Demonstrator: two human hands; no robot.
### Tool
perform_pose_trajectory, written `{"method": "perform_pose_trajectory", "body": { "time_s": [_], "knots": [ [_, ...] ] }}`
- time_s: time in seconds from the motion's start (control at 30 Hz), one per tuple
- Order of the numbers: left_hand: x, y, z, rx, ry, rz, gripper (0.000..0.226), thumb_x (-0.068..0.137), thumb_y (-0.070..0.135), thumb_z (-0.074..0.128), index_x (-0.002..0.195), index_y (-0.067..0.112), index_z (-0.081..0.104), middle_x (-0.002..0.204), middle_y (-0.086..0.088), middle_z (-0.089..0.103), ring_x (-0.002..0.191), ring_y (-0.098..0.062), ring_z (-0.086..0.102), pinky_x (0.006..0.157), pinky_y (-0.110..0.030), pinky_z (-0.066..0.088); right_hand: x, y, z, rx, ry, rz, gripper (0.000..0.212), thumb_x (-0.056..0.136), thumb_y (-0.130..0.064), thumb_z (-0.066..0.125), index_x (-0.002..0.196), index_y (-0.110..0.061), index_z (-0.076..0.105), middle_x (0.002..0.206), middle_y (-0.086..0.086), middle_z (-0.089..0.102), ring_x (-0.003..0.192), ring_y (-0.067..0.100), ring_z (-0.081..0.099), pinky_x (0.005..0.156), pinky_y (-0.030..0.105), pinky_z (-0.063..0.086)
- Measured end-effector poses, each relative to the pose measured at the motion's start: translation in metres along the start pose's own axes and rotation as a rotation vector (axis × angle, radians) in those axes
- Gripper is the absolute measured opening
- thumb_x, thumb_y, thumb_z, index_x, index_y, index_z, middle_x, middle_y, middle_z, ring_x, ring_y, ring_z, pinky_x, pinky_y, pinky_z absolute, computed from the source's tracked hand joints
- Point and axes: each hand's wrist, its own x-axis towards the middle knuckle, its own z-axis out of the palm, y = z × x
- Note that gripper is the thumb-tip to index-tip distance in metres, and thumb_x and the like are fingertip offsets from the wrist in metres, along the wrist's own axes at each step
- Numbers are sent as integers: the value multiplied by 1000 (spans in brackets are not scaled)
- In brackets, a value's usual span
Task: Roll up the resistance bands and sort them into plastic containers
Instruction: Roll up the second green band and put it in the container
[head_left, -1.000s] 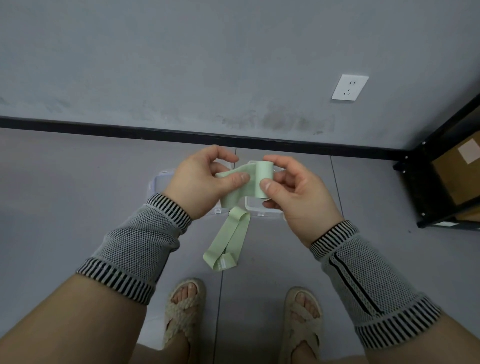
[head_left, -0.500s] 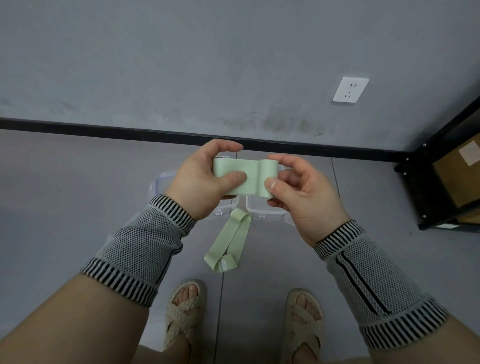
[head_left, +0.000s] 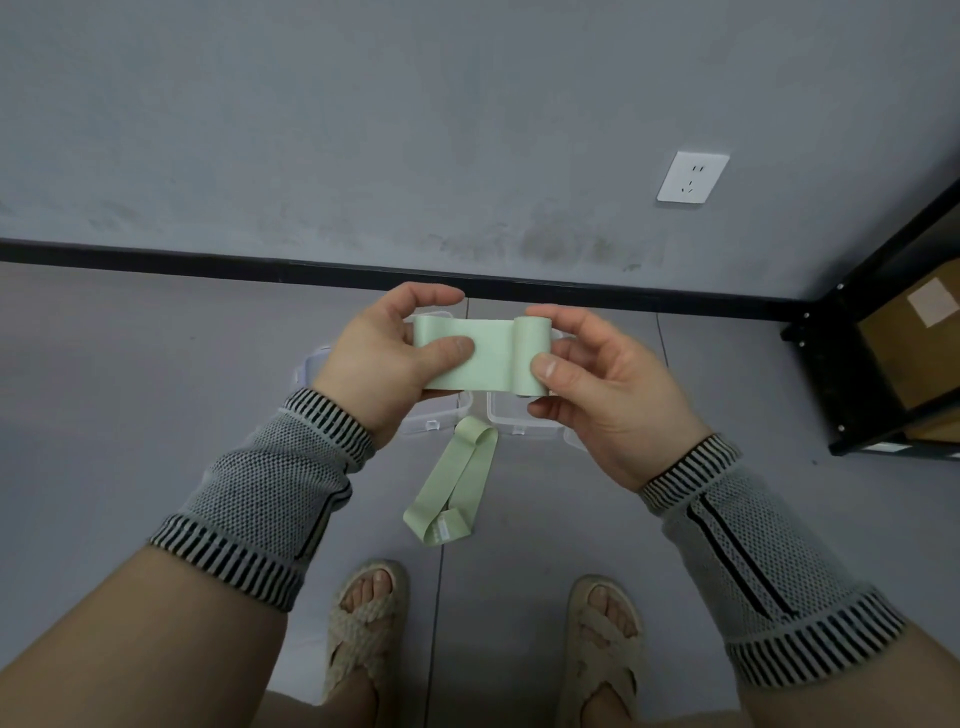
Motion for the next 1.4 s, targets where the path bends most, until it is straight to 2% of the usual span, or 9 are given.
{"method": "perform_pose_trajectory", "body": {
  "time_s": [0.17, 0.3, 0.53, 0.67, 0.77, 0.9, 1.0, 1.13, 1.4],
  "knots": [
    [-1, 0, -2, -67, -55, -53, 32, 84, 0, 62, 106, 23, 59, 88, -8, 63, 73, -17, 66, 60, -28, 56, -1, -5, -7, 167, -106, 77, 37, 78, -12, 58, 115, -17, 60, 84, 1, 66, 73, 14, 64, 64, 25, 52],
    [-3, 0, 5, -49, -31, -104, 23, 86, 13, 63, 107, 22, 59, 93, -6, 60, 70, -14, 66, 52, -27, 56, 0, -4, -6, 97, -19, 64, 30, 91, 0, 52, 112, -20, 60, 82, 0, 64, 76, 15, 60, 63, 23, 52],
    [-4, 1, -2, -3, -49, -23, 36, 84, -3, 61, 109, 24, 58, 84, -8, 65, 68, -14, 67, 58, -25, 56, 1, -1, -5, 174, -5, 87, 29, 92, -3, 51, 119, -12, 58, 94, 10, 60, 77, 18, 58, 62, 23, 51],
    [-7, 5, 0, 94, -51, 55, 37, 85, -2, 62, 111, 25, 57, 72, 1, 69, 61, -10, 66, 53, -18, 50, 3, 0, 0, -1, 74, 35, 28, 91, 0, 53, 110, -19, 59, 75, -4, 64, 73, 13, 58, 62, 24, 49],
    [-8, 5, 6, 189, -26, 116, 36, 84, 0, 63, 111, 24, 57, 61, 6, 67, 54, -6, 62, 49, -16, 48, 3, 1, 5, -138, 130, -9, 28, 89, -2, 59, 103, -26, 58, 75, -2, 63, 69, 8, 60, 60, 23, 49],
    [-6, 3, 12, 191, -11, 129, 32, 84, 2, 65, 107, 24, 59, 73, -4, 70, 67, -17, 67, 66, -32, 59, 3, 6, 9, -267, 236, -73, 27, 84, -9, 67, 98, -31, 56, 79, 2, 64, 67, 11, 63, 62, 28, 53],
    [-6, 3, 15, 149, -9, 91, 26, 86, 4, 63, 106, 20, 60, 77, -6, 69, 66, -14, 68, 60, -28, 58, 3, 9, 10, -378, 275, -96, 28, 81, -17, 71, 99, -33, 56, 85, 8, 65, 75, 23, 64, 69, 36, 56],
    [-4, 4, 13, 131, 11, 65, 22, 88, 7, 62, 106, 20, 61, 82, -6, 68, 68, -11, 67, 59, -27, 58, 2, 6, 10, -380, 265, -106, 28, 82, -16, 71, 98, -34, 56, 82, 2, 64, 73, 16, 63, 69, 35, 57],
    [-7, 4, 11, 121, 27, 48, 16, 90, 11, 58, 105, 17, 63, 86, -7, 67, 70, -14, 67, 62, -32, 60, 2, 4, 10, -379, 241, -90, 28, 83, -13, 69, 102, -30, 57, 85, 4, 66, 76, 17, 65, 69, 33, 57]
  ]
}}
